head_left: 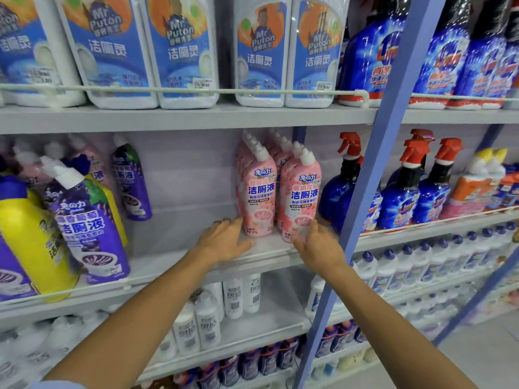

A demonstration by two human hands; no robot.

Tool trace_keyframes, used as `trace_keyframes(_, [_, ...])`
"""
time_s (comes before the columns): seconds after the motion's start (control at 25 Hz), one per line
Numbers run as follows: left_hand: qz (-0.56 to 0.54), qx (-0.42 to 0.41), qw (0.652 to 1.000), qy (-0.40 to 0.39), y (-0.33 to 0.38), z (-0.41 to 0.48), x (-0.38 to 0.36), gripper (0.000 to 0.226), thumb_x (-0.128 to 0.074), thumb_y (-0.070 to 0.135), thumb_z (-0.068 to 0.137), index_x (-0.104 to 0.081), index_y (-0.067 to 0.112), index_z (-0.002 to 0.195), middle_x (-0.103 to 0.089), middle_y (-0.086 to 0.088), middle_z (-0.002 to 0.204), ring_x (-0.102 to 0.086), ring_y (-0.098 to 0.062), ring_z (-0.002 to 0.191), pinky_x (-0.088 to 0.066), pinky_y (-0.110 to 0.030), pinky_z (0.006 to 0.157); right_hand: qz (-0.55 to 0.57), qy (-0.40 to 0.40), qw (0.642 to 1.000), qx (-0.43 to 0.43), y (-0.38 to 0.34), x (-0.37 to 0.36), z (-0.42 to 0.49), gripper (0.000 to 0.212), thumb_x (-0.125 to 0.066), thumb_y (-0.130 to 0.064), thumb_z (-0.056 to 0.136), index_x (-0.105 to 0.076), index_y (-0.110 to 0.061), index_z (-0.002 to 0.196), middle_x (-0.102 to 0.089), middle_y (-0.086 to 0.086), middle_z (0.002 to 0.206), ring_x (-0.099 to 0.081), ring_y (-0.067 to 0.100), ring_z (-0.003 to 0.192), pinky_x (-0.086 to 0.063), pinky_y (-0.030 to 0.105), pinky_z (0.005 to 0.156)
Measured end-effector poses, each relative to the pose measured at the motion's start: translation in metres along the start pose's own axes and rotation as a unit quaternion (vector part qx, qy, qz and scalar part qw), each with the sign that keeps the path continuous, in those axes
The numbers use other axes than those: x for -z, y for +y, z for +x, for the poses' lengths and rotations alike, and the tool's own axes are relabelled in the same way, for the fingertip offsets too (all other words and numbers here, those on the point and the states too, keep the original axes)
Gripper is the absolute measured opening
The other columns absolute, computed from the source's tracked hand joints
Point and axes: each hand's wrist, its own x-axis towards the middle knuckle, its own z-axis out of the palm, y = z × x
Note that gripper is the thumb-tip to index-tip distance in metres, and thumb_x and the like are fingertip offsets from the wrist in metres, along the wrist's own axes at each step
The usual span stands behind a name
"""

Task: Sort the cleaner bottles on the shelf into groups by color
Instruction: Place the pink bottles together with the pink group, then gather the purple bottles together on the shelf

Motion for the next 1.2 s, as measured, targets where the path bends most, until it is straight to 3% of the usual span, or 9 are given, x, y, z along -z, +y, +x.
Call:
trace_keyframes(0.12, [0.084,0.000,0.996,-0.005,-0.005,-0.027,0.006,0.079,-0.040,0.075,0.088,-0.042,0.019,0.142,-0.048,-0.013,0.146,-0.045,-0.033,0.134,-0.040,-0.049,0.108,-0.075,-0.012,0.995,0.071,-0.016,0.001,-0.016,0.058,-0.045,-0.055,0.100,-0.043,-0.010,0.137,-0.048,0.013,0.141,-0.047,0.034,0.128,-0.047,0.046,0.099])
trace_keyframes(0.24, [0.094,0.018,0.995,-0.003,-0.015,-0.053,0.017,0.081,-0.036,0.079,0.086,-0.040,0.024,0.146,-0.047,-0.008,0.148,-0.042,-0.031,0.136,-0.036,-0.048,0.111,-0.094,-0.031,0.978,0.181,-0.049,0.001,-0.022,0.067,-0.044,-0.058,0.099,-0.037,-0.013,0.150,-0.042,0.010,0.150,-0.041,0.033,0.136,-0.042,0.046,0.107])
trace_keyframes(0.44, [0.098,0.078,0.992,0.018,-0.047,-0.096,0.043,0.077,-0.035,0.076,0.090,-0.036,0.024,0.146,-0.046,-0.006,0.144,-0.041,-0.029,0.136,-0.036,-0.047,0.106,-0.113,-0.052,0.946,0.299,-0.118,-0.005,-0.012,0.080,-0.029,-0.071,0.092,-0.037,-0.015,0.150,-0.039,0.012,0.152,-0.036,0.035,0.140,-0.036,0.047,0.113])
trace_keyframes(0.6, [0.118,0.112,0.986,0.044,-0.068,-0.138,0.055,0.091,-0.015,0.084,0.076,-0.043,0.024,0.139,-0.053,-0.005,0.136,-0.047,-0.028,0.130,-0.041,-0.045,0.106,-0.097,-0.064,0.920,0.374,-0.160,-0.008,-0.014,0.097,-0.012,-0.076,0.082,-0.034,-0.014,0.152,-0.037,0.012,0.155,-0.034,0.033,0.142,-0.036,0.048,0.114])
trace_keyframes(0.8, [0.133,0.161,0.972,0.103,-0.081,-0.191,0.058,0.095,-0.011,0.083,0.080,-0.036,0.023,0.149,-0.046,-0.004,0.149,-0.041,-0.027,0.139,-0.038,-0.042,0.112,-0.051,-0.068,0.907,0.412,-0.169,-0.010,-0.028,0.075,-0.034,-0.066,0.097,-0.032,-0.017,0.153,-0.032,0.006,0.159,-0.026,0.029,0.148,-0.030,0.043,0.119])
trace_keyframes(0.92, [0.124,0.197,0.965,0.120,-0.082,-0.214,0.060,0.098,-0.009,0.083,0.081,-0.031,0.024,0.156,-0.038,-0.003,0.159,-0.032,-0.024,0.147,-0.033,-0.040,0.117,-0.035,-0.077,0.902,0.423,-0.167,-0.013,-0.026,0.073,-0.036,-0.064,0.100,-0.024,-0.021,0.158,-0.022,0.004,0.165,-0.017,0.026,0.153,-0.024,0.040,0.123])
trace_keyframes(1.04, [0.123,0.225,0.955,0.149,-0.087,-0.222,0.066,0.093,-0.012,0.083,0.084,-0.035,0.025,0.154,-0.042,0.003,0.153,-0.038,-0.020,0.143,-0.037,-0.036,0.114,-0.014,-0.103,0.892,0.440,-0.174,-0.018,-0.015,0.075,-0.034,-0.065,0.100,-0.017,-0.023,0.160,-0.016,0.002,0.167,-0.012,0.023,0.154,-0.024,0.041,0.123])
trace_keyframes(1.2, [0.118,0.277,0.935,0.188,-0.097,-0.225,0.081,0.094,-0.019,0.084,0.084,-0.038,0.023,0.152,-0.049,0.003,0.149,-0.043,-0.020,0.138,-0.043,-0.037,0.107,0.024,-0.113,0.870,0.480,-0.205,-0.020,0.003,0.074,-0.037,-0.063,0.100,-0.020,-0.021,0.159,-0.023,0.003,0.164,-0.020,0.023,0.151,-0.030,0.039,0.120])
